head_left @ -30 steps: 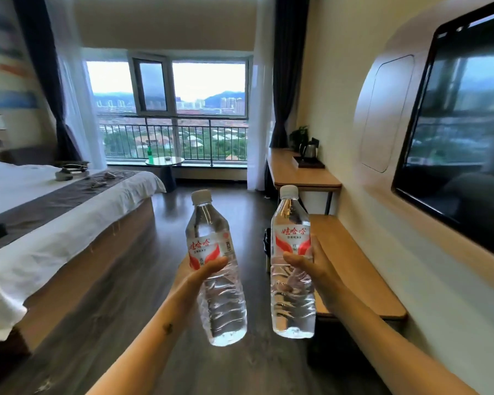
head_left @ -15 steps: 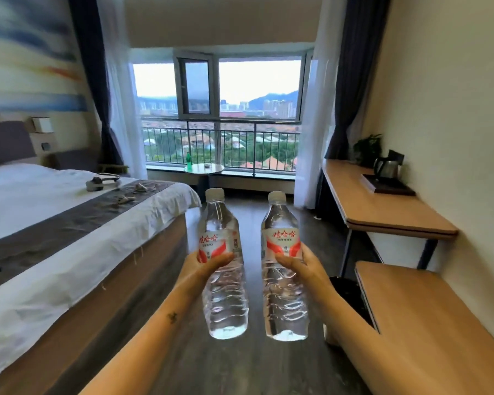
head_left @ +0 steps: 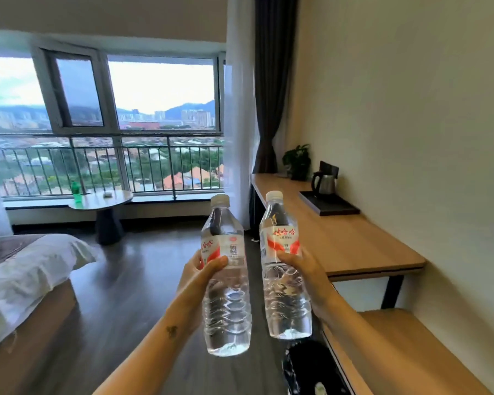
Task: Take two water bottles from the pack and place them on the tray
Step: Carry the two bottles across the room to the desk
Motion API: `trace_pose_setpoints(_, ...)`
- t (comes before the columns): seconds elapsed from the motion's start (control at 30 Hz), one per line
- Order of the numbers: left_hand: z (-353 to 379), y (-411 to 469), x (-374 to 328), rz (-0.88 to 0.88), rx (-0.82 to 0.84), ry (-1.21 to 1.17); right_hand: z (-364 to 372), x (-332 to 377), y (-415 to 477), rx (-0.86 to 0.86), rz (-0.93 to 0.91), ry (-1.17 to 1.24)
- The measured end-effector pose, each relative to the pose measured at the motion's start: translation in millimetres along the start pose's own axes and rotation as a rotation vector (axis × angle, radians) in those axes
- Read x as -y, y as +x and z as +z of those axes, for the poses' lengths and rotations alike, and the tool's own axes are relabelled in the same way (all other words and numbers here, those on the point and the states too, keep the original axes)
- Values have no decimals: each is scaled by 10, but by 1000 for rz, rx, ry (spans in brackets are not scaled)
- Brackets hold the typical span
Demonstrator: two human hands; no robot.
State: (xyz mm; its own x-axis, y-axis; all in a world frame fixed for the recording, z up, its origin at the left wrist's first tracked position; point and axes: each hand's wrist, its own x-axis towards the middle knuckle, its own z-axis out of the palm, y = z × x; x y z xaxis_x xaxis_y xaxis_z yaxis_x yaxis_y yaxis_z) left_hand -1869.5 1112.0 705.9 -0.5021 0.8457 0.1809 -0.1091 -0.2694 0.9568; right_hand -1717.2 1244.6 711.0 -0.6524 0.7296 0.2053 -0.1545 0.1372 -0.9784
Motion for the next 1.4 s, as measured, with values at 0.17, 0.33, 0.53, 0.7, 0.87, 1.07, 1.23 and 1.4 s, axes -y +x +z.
trace_pose_setpoints(0.17,-339,1708,62,30,-48,56,108,-224,1791,50,-17,-20)
trace_pose_setpoints(0.33,-924,3084,92,-14,-96,55,320,-416,3352,131,34,132)
trace_pose_setpoints(0.53,-1370,4979,546,-105,3,-51,273,-956,5015,56,11,64)
trace_pose_setpoints(0.7,-1335,6758,987,-129,137,-56,-158,-1258,6340,-150,4,-23)
trace_pose_setpoints(0.87,-647,8178,1355,-212,397,-100,-929,-1411,7176,-392,77,-13)
trace_pose_setpoints(1.07,497,9466,1887,-219,721,-66,-2170,-1655,7718,-709,65,-148)
trace_pose_setpoints(1.23,1363,10337,2444,-173,870,24,-3119,-2059,8097,-912,18,-149)
trace_pose_setpoints(1.4,2068,10969,2899,-241,974,85,-3690,-2232,8382,-1071,95,-145)
